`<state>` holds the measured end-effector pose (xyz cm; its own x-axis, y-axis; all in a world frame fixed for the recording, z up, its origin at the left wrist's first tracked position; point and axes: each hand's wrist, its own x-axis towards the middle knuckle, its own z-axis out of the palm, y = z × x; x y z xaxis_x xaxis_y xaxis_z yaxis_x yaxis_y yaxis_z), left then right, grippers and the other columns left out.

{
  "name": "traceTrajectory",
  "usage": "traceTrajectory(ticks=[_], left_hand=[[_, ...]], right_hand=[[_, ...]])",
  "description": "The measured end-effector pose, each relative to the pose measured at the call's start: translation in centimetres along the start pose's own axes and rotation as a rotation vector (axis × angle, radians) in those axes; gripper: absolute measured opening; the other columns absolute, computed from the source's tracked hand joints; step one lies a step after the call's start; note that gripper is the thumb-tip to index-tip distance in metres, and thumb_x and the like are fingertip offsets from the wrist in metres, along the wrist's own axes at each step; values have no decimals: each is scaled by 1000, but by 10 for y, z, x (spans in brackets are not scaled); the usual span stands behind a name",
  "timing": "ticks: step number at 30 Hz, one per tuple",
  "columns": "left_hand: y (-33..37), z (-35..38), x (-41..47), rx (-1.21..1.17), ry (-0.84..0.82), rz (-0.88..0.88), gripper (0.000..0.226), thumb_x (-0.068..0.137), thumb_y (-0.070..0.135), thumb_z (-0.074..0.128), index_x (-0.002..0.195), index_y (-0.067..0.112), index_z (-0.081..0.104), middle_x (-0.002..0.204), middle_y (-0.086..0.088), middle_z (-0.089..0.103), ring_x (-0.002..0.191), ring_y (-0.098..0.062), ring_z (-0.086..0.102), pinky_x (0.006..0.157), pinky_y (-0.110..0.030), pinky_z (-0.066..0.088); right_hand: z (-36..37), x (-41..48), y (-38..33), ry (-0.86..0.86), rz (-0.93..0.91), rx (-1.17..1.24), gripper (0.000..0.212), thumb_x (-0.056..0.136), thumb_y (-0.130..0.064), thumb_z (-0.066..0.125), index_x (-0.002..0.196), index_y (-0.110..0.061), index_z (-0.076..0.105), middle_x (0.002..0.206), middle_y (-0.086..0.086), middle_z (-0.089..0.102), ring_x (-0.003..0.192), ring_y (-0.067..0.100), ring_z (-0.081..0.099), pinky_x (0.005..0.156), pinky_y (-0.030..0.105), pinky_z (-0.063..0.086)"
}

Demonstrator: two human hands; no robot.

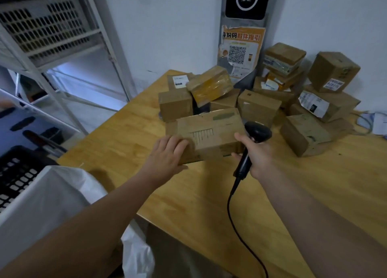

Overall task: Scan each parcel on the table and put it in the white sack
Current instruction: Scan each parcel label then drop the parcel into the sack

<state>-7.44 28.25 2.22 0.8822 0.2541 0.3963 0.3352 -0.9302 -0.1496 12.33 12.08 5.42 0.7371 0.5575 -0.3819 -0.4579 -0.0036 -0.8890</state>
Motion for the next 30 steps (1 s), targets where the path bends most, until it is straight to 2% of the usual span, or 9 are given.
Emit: traceTrajectory(ticks=[2,6,8,13,16,18,23,27,30], left_hand=[[-1,-11,-4,-336,-106,-282,78,80,60,60,136,8,43,132,-16,48,119,-33,48,98,-43,42],[-7,-51,9,-1425,-317,-1232,73,86,74,37,135,19,37,128,-15,52,111,-33,57,91,-44,50],[-9,-65,16,-1735,-421,-1349,72,79,82,38,117,20,39,110,-20,59,103,-40,64,87,-49,54],[-5,-70,22,-1865,-461,-1250,49,85,65,53,91,17,60,85,-10,70,92,-29,66,84,-47,55],[-2,-59,19,-1896,-391,-1149,54,81,61,64,118,21,60,100,-6,72,93,-24,68,69,-39,59],[2,-50,18,-1851,-245,-1085,65,79,49,72,132,24,43,115,-4,65,102,-26,66,75,-45,59],[25,-50,21,-1728,-206,-790,88,63,37,88,133,22,37,124,2,63,116,-17,60,99,-42,50],[40,-41,15,-1637,-193,-685,72,82,18,74,136,27,28,127,8,59,115,-7,58,95,-25,50],[41,-38,13,-1580,-205,-692,58,94,28,59,142,30,26,132,8,53,114,-10,58,90,-26,52]], right_hand=[[6,-9,14,-7,-189,-167,50,77,-15,80,122,-13,60,110,-1,69,104,14,65,81,27,57],[20,-37,29,-10,-452,-504,53,69,-11,86,110,-14,52,81,-11,54,76,3,55,68,6,43],[30,-53,38,-100,-489,-492,56,68,-4,85,110,-18,52,85,-14,56,76,-3,56,68,4,43],[35,-78,46,-331,-690,-586,55,69,-1,81,114,-19,55,104,-4,62,99,-1,61,81,13,47],[29,-81,38,-336,-606,-536,54,71,0,83,109,-28,56,102,-16,64,96,-10,60,81,8,47],[31,-80,31,-331,-525,-400,40,74,-7,80,106,-23,61,97,-19,68,96,-8,62,82,10,49],[40,-72,24,-220,-312,-74,72,64,-33,79,129,-12,57,118,2,69,110,13,65,84,23,56],[44,-68,25,-200,-248,-58,45,77,-20,77,119,-14,63,108,-3,74,96,6,70,71,15,54],[38,-61,31,-144,-195,-123,40,78,-11,78,117,-10,66,107,2,75,95,13,71,73,22,56]])
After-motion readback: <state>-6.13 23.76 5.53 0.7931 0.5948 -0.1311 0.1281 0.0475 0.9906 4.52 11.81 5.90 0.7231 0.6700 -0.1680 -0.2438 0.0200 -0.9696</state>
